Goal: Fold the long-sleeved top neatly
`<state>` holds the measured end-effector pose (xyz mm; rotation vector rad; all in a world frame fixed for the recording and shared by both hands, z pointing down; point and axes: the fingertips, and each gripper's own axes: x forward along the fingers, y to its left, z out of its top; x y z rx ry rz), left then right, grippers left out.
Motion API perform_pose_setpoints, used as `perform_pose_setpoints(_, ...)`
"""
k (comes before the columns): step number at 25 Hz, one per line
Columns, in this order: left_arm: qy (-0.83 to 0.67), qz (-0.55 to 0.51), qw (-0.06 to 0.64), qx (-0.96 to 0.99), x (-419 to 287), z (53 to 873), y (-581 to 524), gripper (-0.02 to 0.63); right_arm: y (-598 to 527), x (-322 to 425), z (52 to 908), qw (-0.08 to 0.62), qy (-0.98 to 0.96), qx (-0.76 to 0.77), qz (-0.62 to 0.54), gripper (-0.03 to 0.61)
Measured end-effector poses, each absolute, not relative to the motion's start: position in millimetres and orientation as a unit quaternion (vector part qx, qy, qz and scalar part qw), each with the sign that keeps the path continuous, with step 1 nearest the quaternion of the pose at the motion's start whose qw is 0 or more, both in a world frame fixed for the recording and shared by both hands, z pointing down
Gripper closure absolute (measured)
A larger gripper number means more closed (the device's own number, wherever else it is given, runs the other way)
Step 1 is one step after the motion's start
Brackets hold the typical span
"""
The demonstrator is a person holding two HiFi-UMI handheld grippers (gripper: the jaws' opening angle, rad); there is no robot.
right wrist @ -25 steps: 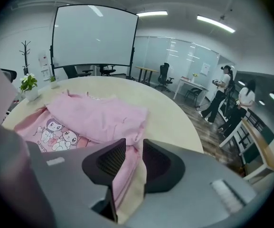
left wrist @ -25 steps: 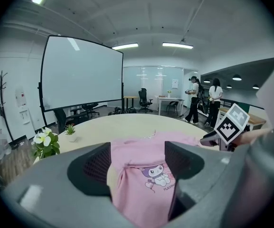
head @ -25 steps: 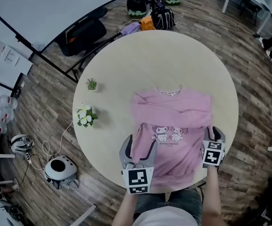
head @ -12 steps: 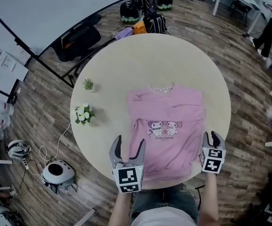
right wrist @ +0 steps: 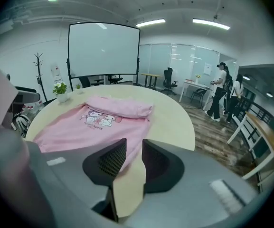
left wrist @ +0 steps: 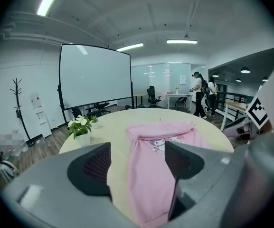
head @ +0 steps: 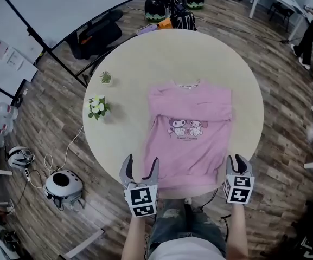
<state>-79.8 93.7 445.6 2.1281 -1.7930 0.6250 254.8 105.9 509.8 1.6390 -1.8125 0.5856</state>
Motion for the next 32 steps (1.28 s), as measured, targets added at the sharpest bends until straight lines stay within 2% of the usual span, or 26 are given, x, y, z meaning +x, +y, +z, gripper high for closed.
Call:
perform_pose_setpoints(22, -0.601, 0.275, 0.205, 0.722, -82.7, 519.5, 218.7, 0.264, 206.1, 208.1, 564.3, 0.327, -0.723, 0.546, 0.27, 0.428)
perform_pose_setpoints(28, -0.578, 0.303, 0.235, 0.72, -78.3, 545.8, 231.5, 0.276, 209.1, 196.9, 578.0, 0.332, -0.727, 0.526, 0.289, 0.416)
perform_pose_setpoints(32, -0.565, 0.318, 0.25, 0.719, -77.6, 558.7, 238.6, 0.307, 212.0, 193.2, 587.6, 0.335, -0.723, 0.523, 0.302, 0.426)
